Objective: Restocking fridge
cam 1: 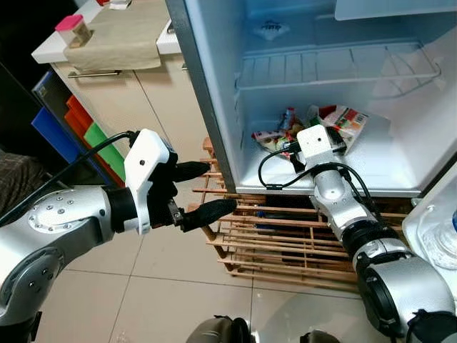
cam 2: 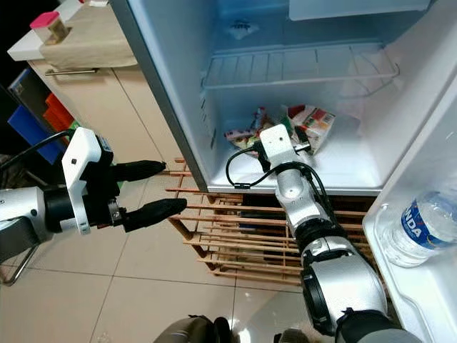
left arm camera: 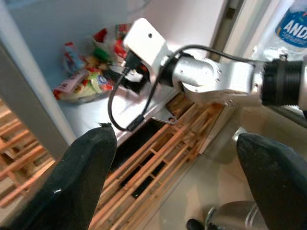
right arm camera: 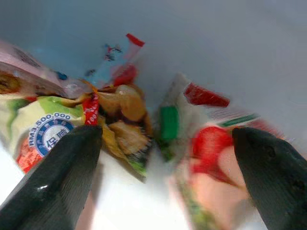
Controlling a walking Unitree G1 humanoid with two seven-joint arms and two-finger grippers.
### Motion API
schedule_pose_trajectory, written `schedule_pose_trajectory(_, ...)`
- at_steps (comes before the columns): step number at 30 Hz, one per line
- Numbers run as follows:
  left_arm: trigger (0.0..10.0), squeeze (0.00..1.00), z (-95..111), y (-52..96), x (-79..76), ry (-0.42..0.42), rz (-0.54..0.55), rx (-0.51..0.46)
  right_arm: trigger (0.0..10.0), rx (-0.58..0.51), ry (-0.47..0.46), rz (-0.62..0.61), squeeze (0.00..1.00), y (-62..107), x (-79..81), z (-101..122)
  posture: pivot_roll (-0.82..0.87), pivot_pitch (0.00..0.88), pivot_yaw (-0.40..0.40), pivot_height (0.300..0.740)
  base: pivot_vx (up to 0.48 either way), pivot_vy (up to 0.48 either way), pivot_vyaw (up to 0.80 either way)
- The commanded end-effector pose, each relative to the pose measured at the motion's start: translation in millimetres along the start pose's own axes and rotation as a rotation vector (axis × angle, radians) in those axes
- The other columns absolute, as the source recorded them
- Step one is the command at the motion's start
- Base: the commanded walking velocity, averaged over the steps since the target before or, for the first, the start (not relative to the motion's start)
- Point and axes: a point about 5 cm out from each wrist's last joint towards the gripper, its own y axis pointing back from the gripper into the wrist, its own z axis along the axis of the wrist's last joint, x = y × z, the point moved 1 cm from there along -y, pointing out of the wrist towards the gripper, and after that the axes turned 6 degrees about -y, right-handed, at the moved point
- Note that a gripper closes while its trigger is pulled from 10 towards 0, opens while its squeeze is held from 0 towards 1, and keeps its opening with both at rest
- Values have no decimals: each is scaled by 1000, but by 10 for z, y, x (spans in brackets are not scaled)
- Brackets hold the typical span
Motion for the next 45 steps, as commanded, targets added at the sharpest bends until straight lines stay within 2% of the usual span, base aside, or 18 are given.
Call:
schedule_pose_trajectory(1,10000,0,-18,21,-24,9,-1,14,10000,-6,54,10,0,-17,19,30,215,141,202,740,0,0,0)
schedule_pose_trajectory(6,10000,0,-38,-15,-36,20,-7,6,10000,-8,147,-1,0,-38,-83,18,193,131,189,740,0,0,0)
schedule_pose_trajectory(8,10000,0,-56,-54,-28,25,-5,-4,10000,-22,97,-8,0,-43,-99,45,173,113,174,740,0,0,0)
schedule_pose_trajectory(10,10000,0,-72,-87,-19,37,3,-20,10000,-34,-18,-6,0,-42,-86,78,155,97,165,740,0,0,0)
schedule_pose_trajectory(11,10000,0,-72,-87,-19,37,3,-20,10000,-34,-18,-6,0,-42,-86,78,155,97,165,740,0,0,0)
schedule_pose_trajectory(15,10000,0,-212,-213,-75,138,7,-60,10000,-64,-347,3,0,25,-13,94,76,33,129,740,0,0,0)
schedule_pose_trajectory(17,10000,0,-303,-281,-129,160,-2,-56,10000,-91,-426,24,0,91,37,90,53,12,122,740,0,0,0)
schedule_pose_trajectory(18,10000,0,-353,-337,-122,187,18,-63,10000,-107,-479,35,0,192,79,88,23,0,114,740,0,0,0)
schedule_pose_trajectory(19,10000,0,-424,-444,-78,229,65,-79,10000,-125,-571,47,0,414,135,102,-4,0,104,740,0,0,0)
schedule_pose_trajectory(23,10000,0,-488,-555,32,243,137,-81,10000,-130,-612,60,0,565,180,106,-40,0,96,740,0,0,0)
schedule_pose_trajectory(24,10000,0,-550,-618,167,248,244,-82,10000,-145,-646,69,0,764,233,133,-73,0,96,740,0,0,0)
schedule_pose_trajectory(26,10000,0,-578,-632,231,250,302,-84,10000,-148,-675,61,0,864,239,133,-84,0,100,740,0,0,0)
schedule_pose_trajectory(27,10000,0,-609,-612,338,260,408,-101,10000,-142,-722,36,0,1017,224,71,-108,0,111,740,0,0,0)
schedule_pose_trajectory(30,10000,0,-626,-510,447,210,557,-120,10000,-110,-741,-40,0,1343,91,-91,-116,0,114,740,0,0,0)
schedule_pose_trajectory(34,10000,0,-653,-358,493,-33,698,-87,10000,-33,-632,-96,0,1697,11,-384,-132,0,125,740,0,0,0)
schedule_pose_trajectory(37,10000,0,-733,-334,503,-189,749,-39,10000,40,-636,-132,0,1782,-10,-569,-130,0,127,740,0,0,0)
schedule_pose_trajectory(40,10000,0,-822,-342,555,-96,826,-39,10000,36,-634,-144,0,1726,-16,-573,-131,0,127,740,0,0,0)
schedule_pose_trajectory(45,10000,0,-755,-339,592,-97,894,-101,10000,6,-601,-115,0,1669,-2,-481,-126,0,125,740,0,0,0)
